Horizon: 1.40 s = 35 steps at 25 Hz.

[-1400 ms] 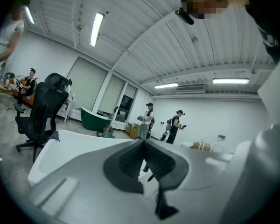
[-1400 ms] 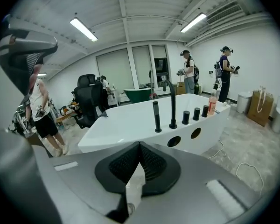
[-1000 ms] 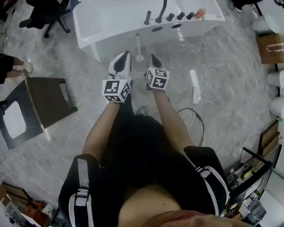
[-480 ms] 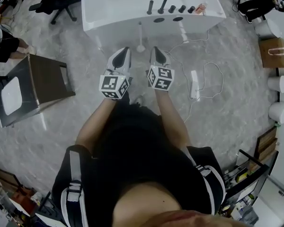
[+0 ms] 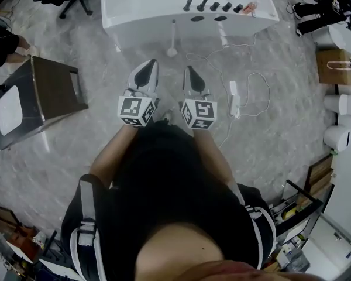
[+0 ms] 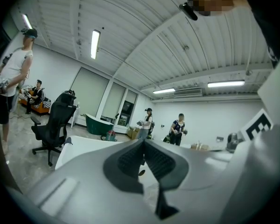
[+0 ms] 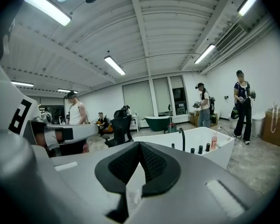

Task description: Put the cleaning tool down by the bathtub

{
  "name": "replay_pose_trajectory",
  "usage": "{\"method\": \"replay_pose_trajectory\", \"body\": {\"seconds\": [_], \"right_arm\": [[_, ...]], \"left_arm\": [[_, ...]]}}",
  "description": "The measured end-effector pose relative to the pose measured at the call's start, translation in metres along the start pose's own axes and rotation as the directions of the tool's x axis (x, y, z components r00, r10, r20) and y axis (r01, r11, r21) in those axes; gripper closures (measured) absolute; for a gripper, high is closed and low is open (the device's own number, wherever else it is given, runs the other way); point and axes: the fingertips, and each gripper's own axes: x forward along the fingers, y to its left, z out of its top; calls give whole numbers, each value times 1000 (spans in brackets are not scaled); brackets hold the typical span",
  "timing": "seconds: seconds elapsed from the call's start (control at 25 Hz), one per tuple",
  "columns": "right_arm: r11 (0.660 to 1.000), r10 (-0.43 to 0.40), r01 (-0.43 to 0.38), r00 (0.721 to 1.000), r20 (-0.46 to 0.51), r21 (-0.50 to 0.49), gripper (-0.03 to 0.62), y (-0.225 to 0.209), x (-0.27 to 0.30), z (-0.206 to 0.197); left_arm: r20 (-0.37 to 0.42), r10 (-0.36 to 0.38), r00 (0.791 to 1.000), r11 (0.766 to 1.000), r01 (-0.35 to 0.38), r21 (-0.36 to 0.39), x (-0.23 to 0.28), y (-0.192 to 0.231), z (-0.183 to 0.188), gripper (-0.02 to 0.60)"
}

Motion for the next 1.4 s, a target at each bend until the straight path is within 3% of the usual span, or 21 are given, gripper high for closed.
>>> {"method": "replay_pose_trajectory", "body": {"seconds": [0.28,0.8,1.4], "right_arm": [[1000,-30,30,999,41,-3,594,17,-8,15],[999,-29,30,998,64,-13,595,34,7,20],[1000,-8,9,998,66,-8,595,44,14,21]], "left_arm": [[5,-9,1000,1000,9,17,-18,12,1,572],[-30,-96,995,994,98,45,-13,16,-4,572],[-35,-107,994,993,109,48,-15,17,-6,572]]}}
